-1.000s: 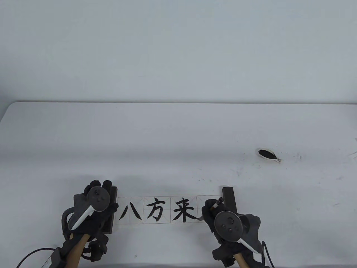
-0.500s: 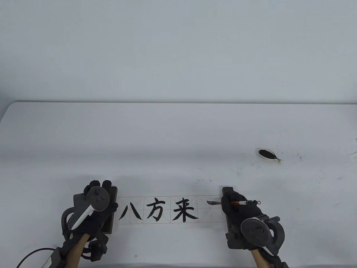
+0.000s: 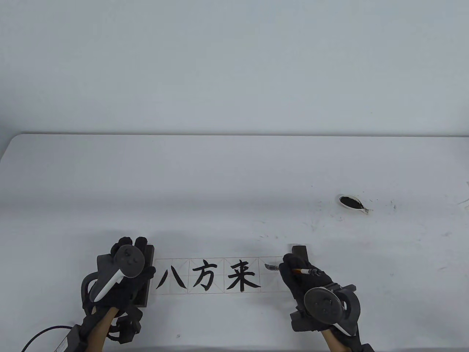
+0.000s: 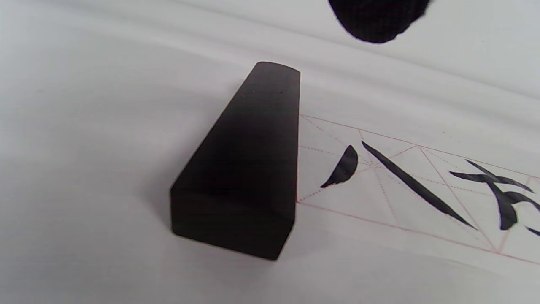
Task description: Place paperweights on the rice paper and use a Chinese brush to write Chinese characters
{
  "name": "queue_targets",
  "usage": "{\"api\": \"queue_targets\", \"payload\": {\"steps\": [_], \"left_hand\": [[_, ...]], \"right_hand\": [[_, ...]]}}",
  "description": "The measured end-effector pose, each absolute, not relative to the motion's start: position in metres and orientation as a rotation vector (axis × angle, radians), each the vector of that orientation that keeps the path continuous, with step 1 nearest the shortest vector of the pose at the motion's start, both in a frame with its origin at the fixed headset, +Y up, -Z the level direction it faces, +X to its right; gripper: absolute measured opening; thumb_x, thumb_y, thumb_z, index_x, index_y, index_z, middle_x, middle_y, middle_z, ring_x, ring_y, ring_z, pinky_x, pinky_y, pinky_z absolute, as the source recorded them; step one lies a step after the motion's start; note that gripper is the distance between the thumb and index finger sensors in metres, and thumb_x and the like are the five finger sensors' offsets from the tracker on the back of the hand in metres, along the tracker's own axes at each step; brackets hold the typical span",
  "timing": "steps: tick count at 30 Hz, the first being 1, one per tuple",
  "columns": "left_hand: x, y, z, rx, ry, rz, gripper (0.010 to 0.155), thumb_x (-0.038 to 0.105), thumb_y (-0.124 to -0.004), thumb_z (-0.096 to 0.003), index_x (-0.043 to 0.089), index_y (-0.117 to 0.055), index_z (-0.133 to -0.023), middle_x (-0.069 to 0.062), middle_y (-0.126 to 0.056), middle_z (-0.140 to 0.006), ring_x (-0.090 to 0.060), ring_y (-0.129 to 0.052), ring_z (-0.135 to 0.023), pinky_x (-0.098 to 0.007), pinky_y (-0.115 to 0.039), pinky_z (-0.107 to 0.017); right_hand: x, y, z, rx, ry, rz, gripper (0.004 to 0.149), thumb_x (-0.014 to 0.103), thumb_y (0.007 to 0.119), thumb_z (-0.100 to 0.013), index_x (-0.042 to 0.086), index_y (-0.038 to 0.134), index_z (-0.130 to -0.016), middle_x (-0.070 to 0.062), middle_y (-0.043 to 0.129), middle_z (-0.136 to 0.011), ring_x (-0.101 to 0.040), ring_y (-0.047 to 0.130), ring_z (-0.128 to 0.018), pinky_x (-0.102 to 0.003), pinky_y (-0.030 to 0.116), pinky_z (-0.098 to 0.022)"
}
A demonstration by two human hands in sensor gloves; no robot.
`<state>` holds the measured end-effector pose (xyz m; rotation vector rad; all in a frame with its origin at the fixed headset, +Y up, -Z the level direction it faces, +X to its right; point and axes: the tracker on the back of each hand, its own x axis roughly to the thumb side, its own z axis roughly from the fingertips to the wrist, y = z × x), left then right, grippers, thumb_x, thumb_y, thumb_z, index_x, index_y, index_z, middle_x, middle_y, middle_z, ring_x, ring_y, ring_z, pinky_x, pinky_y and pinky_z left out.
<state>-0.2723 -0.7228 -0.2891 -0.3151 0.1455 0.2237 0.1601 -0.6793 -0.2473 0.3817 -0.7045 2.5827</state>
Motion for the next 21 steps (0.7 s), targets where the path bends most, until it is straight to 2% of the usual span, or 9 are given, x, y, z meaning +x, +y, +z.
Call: {"api": "queue_targets", "payload": {"steps": [21], "left_hand": [[-0.2721, -0.723, -0.289, -0.315, 0.145, 0.223, 0.083, 0.053, -0.059, -0.053, 0.041, -0.005, -0.115, -0.006, -0.002, -0.125, -0.036, -0.011, -0.12, -0.051, -0.012, -0.086]], "right_hand": [[0.1547, -0.6801, -0.2478, 0.402, -0.633, 2.632, 0.041, 0.04, 0.071, -0.054, 0.01, 0.084, -0.078, -0.011, 0.1, -0.06, -0.021, 0.104, -0.04, -0.029, 0.089, -0.026]]}}
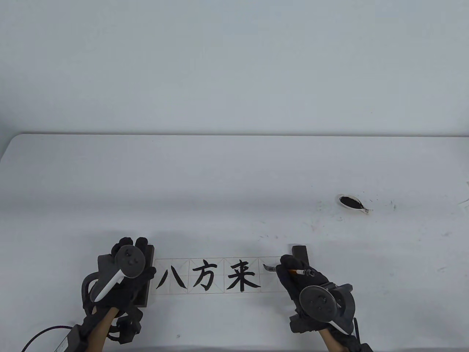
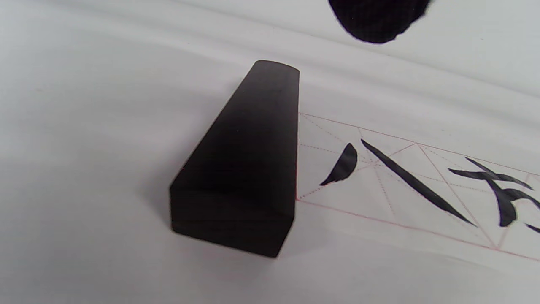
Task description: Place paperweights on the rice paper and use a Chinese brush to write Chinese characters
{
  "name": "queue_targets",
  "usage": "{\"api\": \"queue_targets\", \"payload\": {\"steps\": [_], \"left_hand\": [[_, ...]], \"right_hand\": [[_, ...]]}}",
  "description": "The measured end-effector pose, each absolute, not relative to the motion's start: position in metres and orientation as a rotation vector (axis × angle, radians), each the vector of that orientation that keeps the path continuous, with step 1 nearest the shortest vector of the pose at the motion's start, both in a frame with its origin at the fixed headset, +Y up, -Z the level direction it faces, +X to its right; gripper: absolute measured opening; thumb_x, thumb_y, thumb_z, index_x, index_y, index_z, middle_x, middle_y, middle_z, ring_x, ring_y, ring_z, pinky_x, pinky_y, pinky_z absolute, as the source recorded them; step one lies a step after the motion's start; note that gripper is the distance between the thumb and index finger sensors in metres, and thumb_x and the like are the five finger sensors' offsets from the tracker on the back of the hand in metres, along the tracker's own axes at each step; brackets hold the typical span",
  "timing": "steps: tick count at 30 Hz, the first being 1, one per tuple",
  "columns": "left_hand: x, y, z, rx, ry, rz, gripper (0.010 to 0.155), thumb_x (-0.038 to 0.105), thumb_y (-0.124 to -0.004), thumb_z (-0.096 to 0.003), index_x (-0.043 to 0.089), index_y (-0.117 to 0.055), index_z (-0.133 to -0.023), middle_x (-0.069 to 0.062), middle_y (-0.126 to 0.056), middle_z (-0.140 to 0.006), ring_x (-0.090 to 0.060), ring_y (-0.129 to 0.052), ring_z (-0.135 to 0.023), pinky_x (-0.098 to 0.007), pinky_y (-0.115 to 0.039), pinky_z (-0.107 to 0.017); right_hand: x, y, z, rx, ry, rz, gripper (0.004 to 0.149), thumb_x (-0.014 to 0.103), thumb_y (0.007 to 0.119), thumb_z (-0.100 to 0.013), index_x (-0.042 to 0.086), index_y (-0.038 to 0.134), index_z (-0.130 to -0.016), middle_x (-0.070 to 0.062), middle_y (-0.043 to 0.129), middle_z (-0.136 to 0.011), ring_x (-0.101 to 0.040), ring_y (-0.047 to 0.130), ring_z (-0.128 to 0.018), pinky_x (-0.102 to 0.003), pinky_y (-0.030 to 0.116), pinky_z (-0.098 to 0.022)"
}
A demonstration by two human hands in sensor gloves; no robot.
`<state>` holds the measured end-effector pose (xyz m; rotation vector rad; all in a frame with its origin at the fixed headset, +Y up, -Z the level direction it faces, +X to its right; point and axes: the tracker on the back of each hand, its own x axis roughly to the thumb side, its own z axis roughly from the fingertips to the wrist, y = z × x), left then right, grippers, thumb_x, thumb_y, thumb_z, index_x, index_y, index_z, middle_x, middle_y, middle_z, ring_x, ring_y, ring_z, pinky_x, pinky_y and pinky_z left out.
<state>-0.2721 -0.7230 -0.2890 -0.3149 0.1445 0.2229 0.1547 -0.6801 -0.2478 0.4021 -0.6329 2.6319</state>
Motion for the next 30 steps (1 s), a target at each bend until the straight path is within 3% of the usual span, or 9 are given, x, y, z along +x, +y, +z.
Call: {"api": "queue_targets", "payload": {"steps": [8, 19, 30], "left_hand": [[-0.2722, -0.723, -0.289, -0.315, 0.145, 0.223, 0.082, 0.053, -0.059, -0.0529, 0.041, -0.006, -0.115, -0.007, -0.003, -0.125, -0.036, -0.012, -0.12, -0.051, -0.013, -0.086], [-0.2713, -0.7232, -0.2885, -0.322, 0.142, 0.22, 0.083, 0.053, -0.059, -0.0529, 0.041, -0.005, -0.115, -0.007, -0.002, -0.125, -0.036, -0.012, -0.12, -0.051, -0.013, -0.086], [-0.2712, -0.7233, -0.2885, -0.322, 0.142, 0.221, 0.082, 0.053, -0.059, -0.053, 0.041, -0.006, -0.115, -0.008, -0.003, -0.125, -0.037, -0.012, -0.12, -0.051, -0.013, -0.086]], "right_hand": [[0.1553, -0.6762, -0.2463, 0.416, -0.615, 2.617, 0.037, 0.04, 0.07, -0.053, 0.012, 0.086, -0.071, -0.008, 0.101, -0.052, -0.019, 0.103, -0.034, -0.028, 0.088, -0.023], [0.1598, -0.6799, -0.2517, 0.38, -0.571, 2.597, 0.042, 0.04, 0.069, -0.055, 0.011, 0.08, -0.082, -0.011, 0.098, -0.066, -0.023, 0.102, -0.047, -0.032, 0.088, -0.032], [0.162, -0.6798, -0.2523, 0.335, -0.553, 2.638, 0.042, 0.04, 0.069, -0.055, 0.01, 0.08, -0.082, -0.011, 0.098, -0.066, -0.023, 0.102, -0.047, -0.032, 0.088, -0.032]]}}
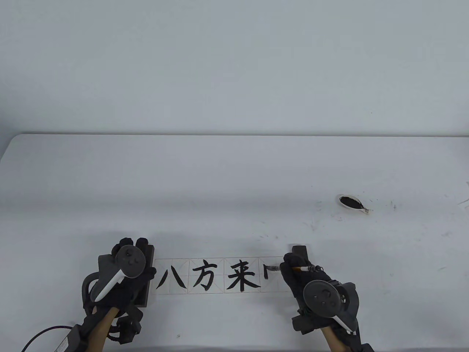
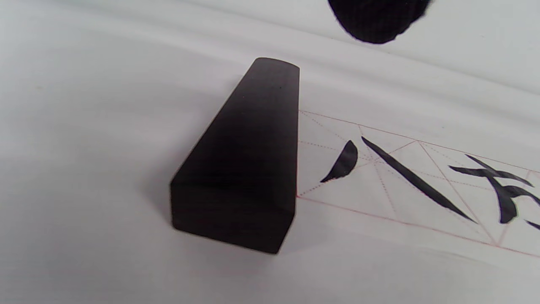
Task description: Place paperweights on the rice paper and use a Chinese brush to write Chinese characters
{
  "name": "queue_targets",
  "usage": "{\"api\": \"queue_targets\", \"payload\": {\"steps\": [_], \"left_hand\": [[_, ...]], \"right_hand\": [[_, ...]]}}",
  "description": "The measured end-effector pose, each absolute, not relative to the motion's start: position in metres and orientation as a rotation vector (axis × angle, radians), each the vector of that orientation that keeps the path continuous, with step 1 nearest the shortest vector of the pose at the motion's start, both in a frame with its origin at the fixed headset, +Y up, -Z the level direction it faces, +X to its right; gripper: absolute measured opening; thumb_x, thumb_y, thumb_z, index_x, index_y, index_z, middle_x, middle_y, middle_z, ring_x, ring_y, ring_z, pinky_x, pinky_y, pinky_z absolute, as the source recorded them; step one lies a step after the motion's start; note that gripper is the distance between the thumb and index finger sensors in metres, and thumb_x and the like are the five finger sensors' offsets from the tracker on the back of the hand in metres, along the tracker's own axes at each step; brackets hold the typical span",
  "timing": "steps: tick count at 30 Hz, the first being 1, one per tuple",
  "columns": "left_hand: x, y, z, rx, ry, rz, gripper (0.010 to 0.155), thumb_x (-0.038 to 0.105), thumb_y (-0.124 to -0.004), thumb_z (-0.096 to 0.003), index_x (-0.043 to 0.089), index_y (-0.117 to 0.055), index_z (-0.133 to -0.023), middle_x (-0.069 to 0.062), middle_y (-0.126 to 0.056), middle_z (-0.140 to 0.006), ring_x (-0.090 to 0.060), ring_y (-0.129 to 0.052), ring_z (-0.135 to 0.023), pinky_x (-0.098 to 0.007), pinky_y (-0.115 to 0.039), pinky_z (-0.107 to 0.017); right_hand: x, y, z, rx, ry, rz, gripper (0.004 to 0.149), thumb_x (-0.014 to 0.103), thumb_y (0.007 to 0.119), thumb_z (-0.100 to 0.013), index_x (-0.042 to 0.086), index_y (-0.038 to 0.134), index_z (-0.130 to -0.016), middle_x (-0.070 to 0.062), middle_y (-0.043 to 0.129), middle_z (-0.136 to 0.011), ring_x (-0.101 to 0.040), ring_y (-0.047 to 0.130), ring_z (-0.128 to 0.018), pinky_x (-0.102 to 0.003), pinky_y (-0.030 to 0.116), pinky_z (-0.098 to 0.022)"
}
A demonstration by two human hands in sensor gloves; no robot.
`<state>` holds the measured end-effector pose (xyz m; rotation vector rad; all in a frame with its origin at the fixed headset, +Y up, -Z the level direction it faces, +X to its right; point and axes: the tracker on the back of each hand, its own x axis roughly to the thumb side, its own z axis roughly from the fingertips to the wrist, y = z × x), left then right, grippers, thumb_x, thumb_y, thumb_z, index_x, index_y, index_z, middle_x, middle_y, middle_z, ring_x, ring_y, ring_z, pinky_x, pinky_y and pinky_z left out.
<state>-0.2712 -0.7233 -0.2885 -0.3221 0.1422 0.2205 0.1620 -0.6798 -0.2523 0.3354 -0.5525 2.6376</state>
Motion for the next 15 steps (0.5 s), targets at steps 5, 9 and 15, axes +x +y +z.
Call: {"api": "queue_targets", "payload": {"steps": [5, 9, 15], "left_hand": [[-0.2712, -0.7233, -0.2885, -0.322, 0.142, 0.221, 0.082, 0.053, -0.059, -0.0529, 0.041, -0.006, -0.115, -0.007, -0.002, -0.125, -0.037, -0.012, -0.12, -0.051, -0.013, -0.086], [-0.2712, -0.7233, -0.2885, -0.322, 0.142, 0.221, 0.082, 0.053, -0.059, -0.0529, 0.041, -0.006, -0.115, -0.007, -0.003, -0.125, -0.037, -0.012, -0.12, -0.051, -0.013, -0.086], [-0.2712, -0.7233, -0.2885, -0.322, 0.142, 0.22, 0.082, 0.053, -0.059, -0.0528, 0.041, -0.006, -0.115, -0.006, -0.003, -0.125, -0.037, -0.012, -0.12, -0.051, -0.013, -0.086]], "right_hand": [[0.165, -0.6786, -0.252, 0.283, -0.584, 2.678, 0.042, 0.04, 0.069, -0.055, 0.01, 0.08, -0.082, -0.011, 0.098, -0.066, -0.023, 0.102, -0.047, -0.032, 0.088, -0.031], [0.1657, -0.6783, -0.2517, 0.268, -0.597, 2.691, 0.042, 0.04, 0.069, -0.055, 0.01, 0.08, -0.082, -0.012, 0.098, -0.065, -0.023, 0.102, -0.046, -0.032, 0.088, -0.031], [0.1655, -0.6792, -0.2518, 0.276, -0.584, 2.682, 0.042, 0.04, 0.069, -0.055, 0.01, 0.081, -0.082, -0.012, 0.098, -0.065, -0.023, 0.102, -0.046, -0.032, 0.088, -0.031]]}}
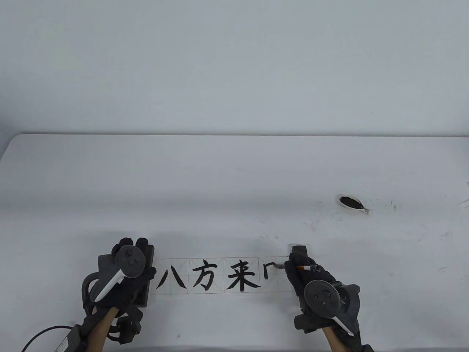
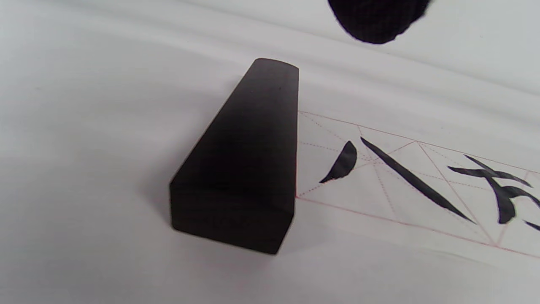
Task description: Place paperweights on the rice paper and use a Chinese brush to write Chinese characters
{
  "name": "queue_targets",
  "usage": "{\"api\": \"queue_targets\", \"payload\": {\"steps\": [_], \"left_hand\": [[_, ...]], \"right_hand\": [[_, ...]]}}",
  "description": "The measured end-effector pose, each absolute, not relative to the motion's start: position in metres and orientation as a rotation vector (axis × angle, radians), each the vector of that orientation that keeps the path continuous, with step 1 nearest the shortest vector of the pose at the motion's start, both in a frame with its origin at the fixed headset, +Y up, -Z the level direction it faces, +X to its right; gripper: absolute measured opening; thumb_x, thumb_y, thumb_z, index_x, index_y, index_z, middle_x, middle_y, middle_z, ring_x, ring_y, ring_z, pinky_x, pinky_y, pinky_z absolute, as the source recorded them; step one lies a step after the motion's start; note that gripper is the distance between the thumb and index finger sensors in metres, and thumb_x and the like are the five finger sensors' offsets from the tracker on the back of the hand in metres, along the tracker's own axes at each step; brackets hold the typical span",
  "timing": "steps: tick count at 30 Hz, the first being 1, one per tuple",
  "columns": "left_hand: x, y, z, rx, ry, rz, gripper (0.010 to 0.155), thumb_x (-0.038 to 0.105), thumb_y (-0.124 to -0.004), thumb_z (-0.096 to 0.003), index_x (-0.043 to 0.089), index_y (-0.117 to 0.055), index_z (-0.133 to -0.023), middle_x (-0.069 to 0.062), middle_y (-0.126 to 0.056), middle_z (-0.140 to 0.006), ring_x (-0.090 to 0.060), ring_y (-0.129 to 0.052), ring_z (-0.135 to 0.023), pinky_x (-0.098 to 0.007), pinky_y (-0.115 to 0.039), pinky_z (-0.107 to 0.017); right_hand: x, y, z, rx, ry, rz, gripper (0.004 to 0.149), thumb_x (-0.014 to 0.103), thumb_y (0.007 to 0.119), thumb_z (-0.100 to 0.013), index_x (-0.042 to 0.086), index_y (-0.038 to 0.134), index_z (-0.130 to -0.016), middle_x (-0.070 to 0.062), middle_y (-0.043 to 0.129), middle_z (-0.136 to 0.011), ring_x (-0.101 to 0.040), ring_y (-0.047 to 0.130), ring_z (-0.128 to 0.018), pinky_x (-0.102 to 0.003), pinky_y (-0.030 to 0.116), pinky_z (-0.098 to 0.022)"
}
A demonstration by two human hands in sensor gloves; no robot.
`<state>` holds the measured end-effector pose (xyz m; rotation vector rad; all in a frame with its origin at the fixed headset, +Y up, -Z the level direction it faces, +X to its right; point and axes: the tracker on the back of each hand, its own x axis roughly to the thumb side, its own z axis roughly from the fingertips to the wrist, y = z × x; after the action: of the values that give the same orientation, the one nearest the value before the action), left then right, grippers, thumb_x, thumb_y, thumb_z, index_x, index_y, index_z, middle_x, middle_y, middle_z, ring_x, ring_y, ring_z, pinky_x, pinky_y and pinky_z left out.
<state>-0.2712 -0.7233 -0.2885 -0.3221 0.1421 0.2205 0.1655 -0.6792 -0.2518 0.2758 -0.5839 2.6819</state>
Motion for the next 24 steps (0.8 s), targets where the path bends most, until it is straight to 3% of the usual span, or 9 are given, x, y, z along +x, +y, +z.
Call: {"api": "queue_targets", "payload": {"steps": [14, 18, 24], "left_hand": [[-0.2712, -0.7233, -0.2885, -0.322, 0.142, 0.221, 0.082, 0.053, -0.059, -0.0529, 0.041, -0.006, -0.115, -0.008, -0.003, -0.125, -0.036, -0.012, -0.12, -0.052, -0.013, -0.086], [-0.2712, -0.7233, -0.2885, -0.322, 0.142, 0.221, 0.082, 0.053, -0.059, -0.0529, 0.041, -0.006, -0.115, -0.007, -0.003, -0.125, -0.037, -0.012, -0.12, -0.051, -0.013, -0.086], [-0.2712, -0.7233, -0.2885, -0.322, 0.142, 0.221, 0.082, 0.053, -0.059, -0.0529, 0.041, -0.006, -0.115, -0.007, -0.003, -0.125, -0.037, -0.012, -0.12, -0.051, -0.013, -0.086]], "right_hand": [[0.1685, -0.6774, -0.2503, 0.278, -0.596, 2.664, 0.038, 0.04, 0.069, -0.054, 0.012, 0.085, -0.073, -0.009, 0.1, -0.055, -0.021, 0.102, -0.037, -0.03, 0.087, -0.025], [0.1709, -0.676, -0.2471, 0.271, -0.68, 2.606, 0.039, 0.04, 0.068, -0.054, 0.011, 0.084, -0.075, -0.009, 0.1, -0.057, -0.021, 0.102, -0.038, -0.029, 0.088, -0.026], [0.1683, -0.6789, -0.2477, 0.308, -0.648, 2.618, 0.041, 0.04, 0.068, -0.055, 0.01, 0.082, -0.078, -0.01, 0.099, -0.061, -0.021, 0.102, -0.042, -0.03, 0.088, -0.028]]}}
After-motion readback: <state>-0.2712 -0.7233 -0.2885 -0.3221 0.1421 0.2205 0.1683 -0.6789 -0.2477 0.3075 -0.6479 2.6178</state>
